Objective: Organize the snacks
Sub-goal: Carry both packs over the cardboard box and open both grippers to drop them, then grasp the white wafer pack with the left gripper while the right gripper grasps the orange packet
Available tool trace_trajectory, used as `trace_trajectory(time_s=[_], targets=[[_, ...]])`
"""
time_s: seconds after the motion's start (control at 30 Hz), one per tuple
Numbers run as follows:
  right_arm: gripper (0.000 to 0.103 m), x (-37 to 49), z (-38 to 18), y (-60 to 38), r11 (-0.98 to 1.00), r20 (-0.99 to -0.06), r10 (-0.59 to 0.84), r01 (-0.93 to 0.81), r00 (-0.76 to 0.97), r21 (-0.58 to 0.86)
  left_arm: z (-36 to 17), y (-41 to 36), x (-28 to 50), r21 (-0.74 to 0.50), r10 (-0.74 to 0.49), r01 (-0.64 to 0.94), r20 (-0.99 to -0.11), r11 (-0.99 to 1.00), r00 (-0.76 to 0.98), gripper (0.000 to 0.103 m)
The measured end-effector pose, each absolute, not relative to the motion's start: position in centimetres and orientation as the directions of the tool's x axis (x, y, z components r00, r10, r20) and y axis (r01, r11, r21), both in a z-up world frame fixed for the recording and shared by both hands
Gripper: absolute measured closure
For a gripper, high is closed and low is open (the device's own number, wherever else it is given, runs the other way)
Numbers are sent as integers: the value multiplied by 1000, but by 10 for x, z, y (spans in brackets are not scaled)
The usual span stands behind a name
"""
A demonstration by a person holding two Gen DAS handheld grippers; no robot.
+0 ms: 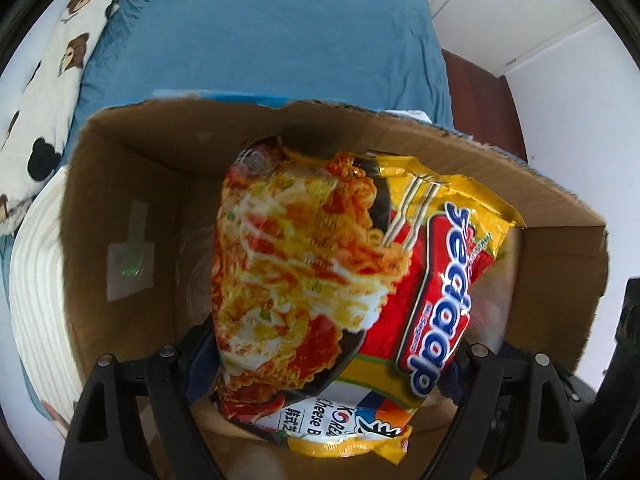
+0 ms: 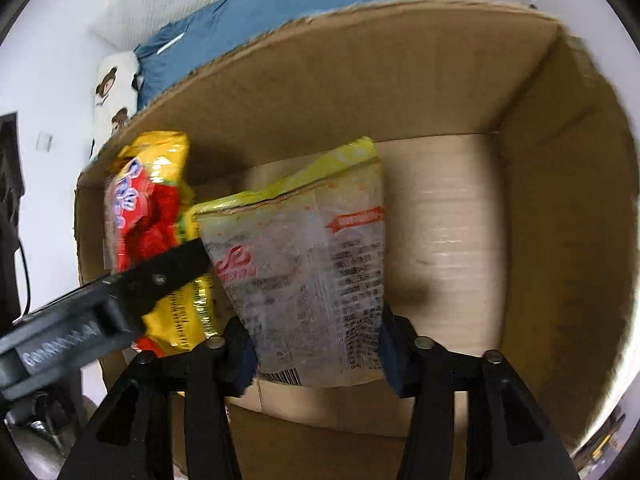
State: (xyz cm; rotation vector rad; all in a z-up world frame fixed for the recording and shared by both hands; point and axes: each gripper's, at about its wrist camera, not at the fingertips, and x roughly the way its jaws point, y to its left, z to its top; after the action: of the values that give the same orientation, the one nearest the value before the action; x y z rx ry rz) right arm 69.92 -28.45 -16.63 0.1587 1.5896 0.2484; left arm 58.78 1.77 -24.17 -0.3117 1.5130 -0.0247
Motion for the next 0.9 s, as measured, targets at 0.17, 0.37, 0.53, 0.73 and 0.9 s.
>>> trace_trajectory(time_s=[0.17, 0.37, 0.53, 0.73, 0.9], targets=[[11, 710, -177, -277, 967, -971, 236, -93, -46, 239, -248, 13, 585, -243, -235, -190, -970, 951, 64, 14], [6, 704, -177, -272, 970, -975, 219, -104, -32, 221, -230, 10, 574, -250, -235, -183, -967, 951, 98, 13], [6, 684, -157, -276, 970, -978, 211, -125, 9, 208, -204, 11, 558, -210, -193, -124, -972, 970, 137, 13], [6, 650, -122, -286, 972, -971, 209, -135, 113, 194, -155, 13, 507, -152, -122, -102, -959, 983, 257, 13], [6, 612, -88, -291, 972, -961, 209, -145, 180, 184, -114, 31, 478, -154, -108, -106, -930, 982, 351, 13]])
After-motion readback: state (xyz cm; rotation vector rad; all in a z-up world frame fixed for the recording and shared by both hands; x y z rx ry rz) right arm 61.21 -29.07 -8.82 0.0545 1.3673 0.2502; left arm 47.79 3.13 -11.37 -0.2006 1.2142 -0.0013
